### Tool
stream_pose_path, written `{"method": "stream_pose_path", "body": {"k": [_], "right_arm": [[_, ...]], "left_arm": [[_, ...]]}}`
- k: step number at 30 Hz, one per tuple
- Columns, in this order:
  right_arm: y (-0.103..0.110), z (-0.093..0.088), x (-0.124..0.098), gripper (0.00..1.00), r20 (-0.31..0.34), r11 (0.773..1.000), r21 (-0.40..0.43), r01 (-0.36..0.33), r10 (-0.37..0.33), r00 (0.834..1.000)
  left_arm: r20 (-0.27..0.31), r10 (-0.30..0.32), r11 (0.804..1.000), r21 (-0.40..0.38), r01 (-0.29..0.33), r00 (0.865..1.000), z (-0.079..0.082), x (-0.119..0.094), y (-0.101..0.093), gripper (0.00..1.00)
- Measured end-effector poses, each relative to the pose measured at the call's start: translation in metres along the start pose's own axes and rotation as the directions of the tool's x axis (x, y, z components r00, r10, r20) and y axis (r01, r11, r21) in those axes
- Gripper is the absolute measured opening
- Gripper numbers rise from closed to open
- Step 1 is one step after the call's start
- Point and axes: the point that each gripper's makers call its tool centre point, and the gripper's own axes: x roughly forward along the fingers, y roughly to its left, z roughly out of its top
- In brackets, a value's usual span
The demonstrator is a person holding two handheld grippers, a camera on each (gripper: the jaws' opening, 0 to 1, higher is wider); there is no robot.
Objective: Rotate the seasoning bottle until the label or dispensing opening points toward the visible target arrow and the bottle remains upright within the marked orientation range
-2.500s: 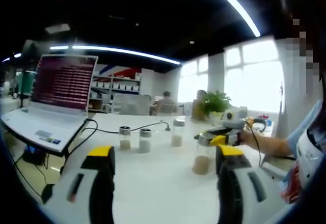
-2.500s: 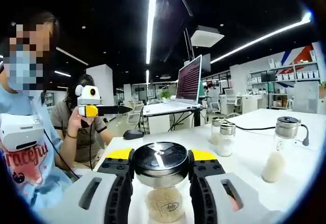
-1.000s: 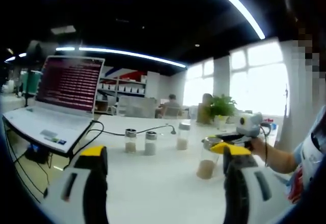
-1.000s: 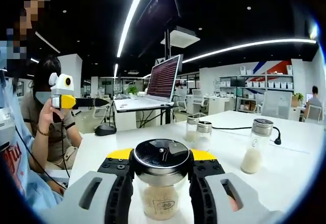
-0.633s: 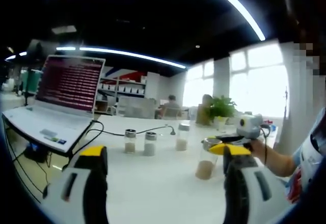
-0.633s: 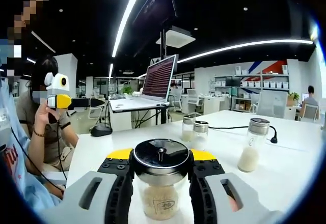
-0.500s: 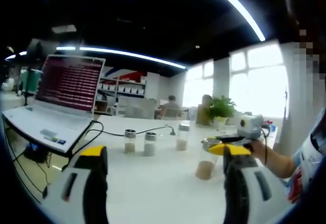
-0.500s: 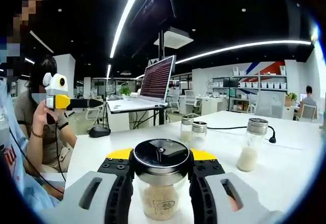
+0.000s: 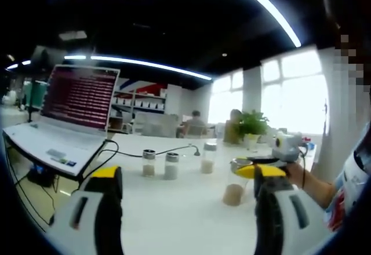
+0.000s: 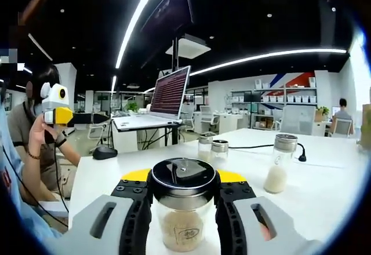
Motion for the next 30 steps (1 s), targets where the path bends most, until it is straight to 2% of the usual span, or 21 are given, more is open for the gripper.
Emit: {"method": "stream_pose_path", "body": {"k": [15,23,30], "right_arm": [[-0.001,-0.0023,0.0022,0.41,0.007,0.997,0.001,0.082,-0.082,0.997],[-0.0033,-0.003,0.0035,0.41,0.024,0.984,0.001,0.18,-0.18,0.983],[-0.0049,-0.0032,0.003,0.41,0.031,0.974,0.012,0.226,-0.227,0.973]], "left_arm": [[-0.003,0.001,1.0,-0.012,-0.001,1.0,-0.0017,-0.0007,0.0029,1.0],[-0.008,0.001,1.0,-0.019,-0.002,1.0,-0.0033,-0.0009,0.004,1.0],[-0.005,0.005,1.0,-0.025,-0.005,1.0,-0.0022,-0.0021,0.0062,1.0]]}}
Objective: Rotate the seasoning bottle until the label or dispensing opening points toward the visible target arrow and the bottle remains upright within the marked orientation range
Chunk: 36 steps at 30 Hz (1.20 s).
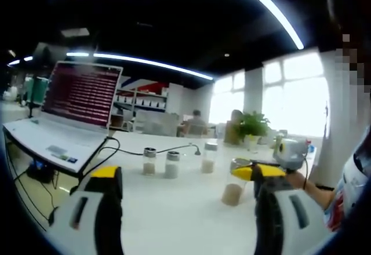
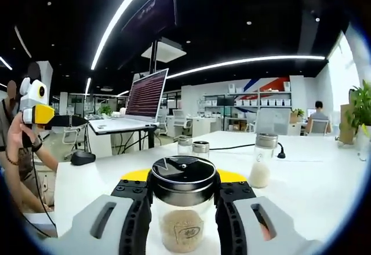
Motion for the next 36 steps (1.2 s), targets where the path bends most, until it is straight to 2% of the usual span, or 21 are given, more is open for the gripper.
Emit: {"method": "stream_pose_path", "body": {"k": [6,12,22,25,28,33,36], "right_arm": [[-0.002,-0.001,-0.001,0.41,0.02,0.999,0.024,0.041,-0.041,0.999],[-0.001,-0.002,-0.001,0.41,0.044,0.998,0.008,0.061,-0.061,0.997],[-0.002,-0.004,-0.002,0.41,0.039,0.996,-0.001,0.087,-0.087,0.995],[0.001,-0.006,-0.001,0.49,0.046,0.997,0.055,0.057,-0.06,0.997],[0.001,-0.001,-0.003,0.62,0.064,0.997,0.025,0.067,-0.069,0.996],[0.002,0.005,-0.005,0.66,0.084,0.998,0.0,0.066,-0.066,0.994],[0.002,0.008,-0.007,0.65,0.099,0.998,-0.024,0.063,-0.061,0.993]], "left_arm": [[0.007,0.001,1.0,-0.002,-0.001,1.0,0.001,-0.002,0.001,0.98],[0.002,0.009,1.0,-0.008,-0.009,1.0,-0.001,-0.002,0.001,0.98],[0.003,0.008,1.0,-0.008,-0.008,1.0,-0.002,-0.003,0.0,0.98],[0.003,0.008,1.0,-0.009,-0.008,1.0,-0.003,-0.003,-0.001,0.98],[0.002,0.011,1.0,-0.004,-0.011,1.0,-0.003,-0.004,0.0,0.98],[0.001,0.014,1.0,-0.004,-0.014,1.0,-0.004,-0.005,0.0,0.98],[0.002,0.013,1.0,-0.003,-0.013,1.0,-0.004,-0.005,-0.002,0.98]]}}
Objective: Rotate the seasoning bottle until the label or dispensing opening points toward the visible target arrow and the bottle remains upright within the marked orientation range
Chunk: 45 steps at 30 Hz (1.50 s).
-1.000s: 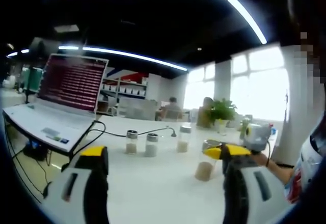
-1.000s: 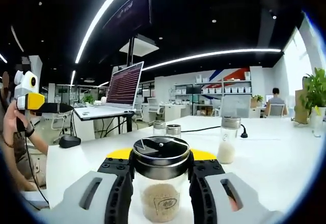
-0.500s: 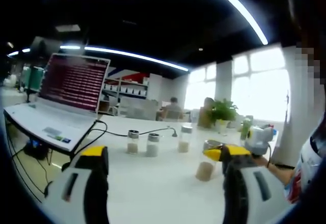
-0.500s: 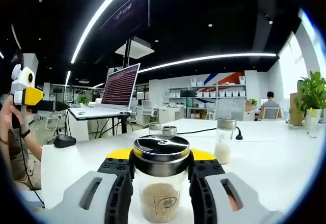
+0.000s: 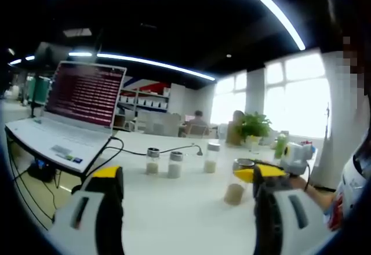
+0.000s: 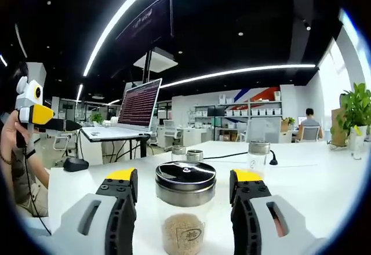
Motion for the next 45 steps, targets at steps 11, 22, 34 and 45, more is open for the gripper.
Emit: {"method": "stream_pose_path", "body": {"k": [11,22,34,45], "right_arm": [[0.013,0.002,-0.006,0.67,-0.055,0.993,-0.065,-0.1,0.097,0.994],[-0.004,0.017,-0.018,0.73,-0.057,0.987,-0.057,-0.153,0.15,0.987],[-0.021,-0.002,-0.023,0.74,-0.107,0.946,0.023,-0.324,0.324,0.94],[-0.005,-0.004,-0.035,0.74,-0.104,0.801,-0.023,-0.598,0.593,0.799]], "left_arm": [[-0.01,-0.001,1.0,0.006,0.001,1.0,-0.002,0.0,-0.002,0.98],[-0.012,0.0,1.0,0.007,0.0,1.0,0.0,-0.001,0.002,0.98],[-0.011,-0.01,1.0,0.012,0.01,1.0,0.001,-0.001,0.002,0.99],[-0.007,-0.012,1.0,0.015,0.012,1.0,0.001,0.001,-0.001,0.98]]}}
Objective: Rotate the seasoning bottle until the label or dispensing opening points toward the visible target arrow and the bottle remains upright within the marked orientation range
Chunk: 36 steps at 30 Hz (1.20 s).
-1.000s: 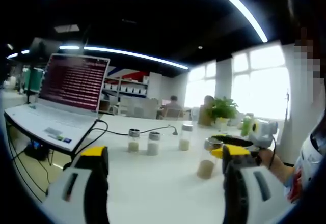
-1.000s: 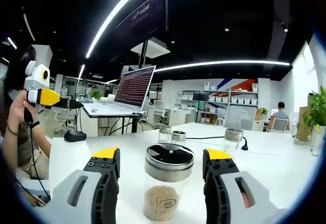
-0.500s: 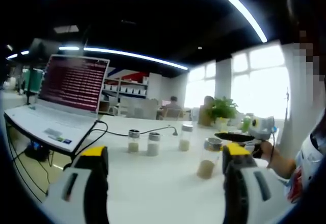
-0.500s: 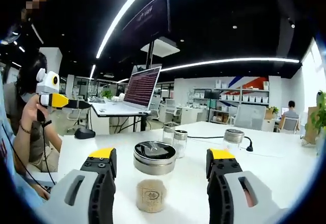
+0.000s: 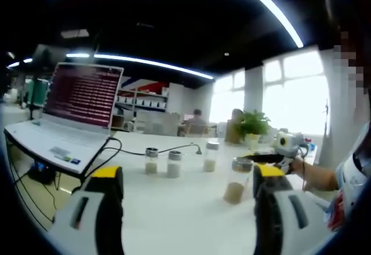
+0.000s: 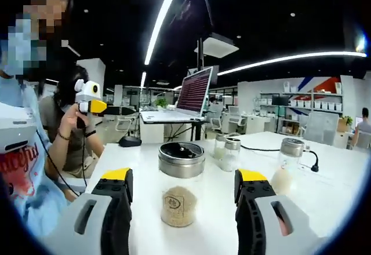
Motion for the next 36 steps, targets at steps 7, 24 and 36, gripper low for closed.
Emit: {"method": "stream_pose_path", "body": {"k": [7,24,36], "right_arm": [[-0.009,0.013,0.005,0.67,0.086,0.982,0.05,-0.181,0.176,0.981],[0.001,0.001,0.025,0.47,0.104,0.895,0.076,-0.439,0.431,0.896],[0.004,0.013,0.029,0.41,0.137,0.865,0.099,-0.491,0.477,0.868]], "left_arm": [[-0.004,0.0,1.0,0.006,0.0,1.0,-0.001,0.0,0.0,0.98],[-0.009,0.001,1.0,0.002,-0.001,1.0,-0.001,0.0,0.005,0.98],[-0.016,-0.002,1.0,0.004,0.002,1.0,-0.001,0.003,0.003,0.98]]}}
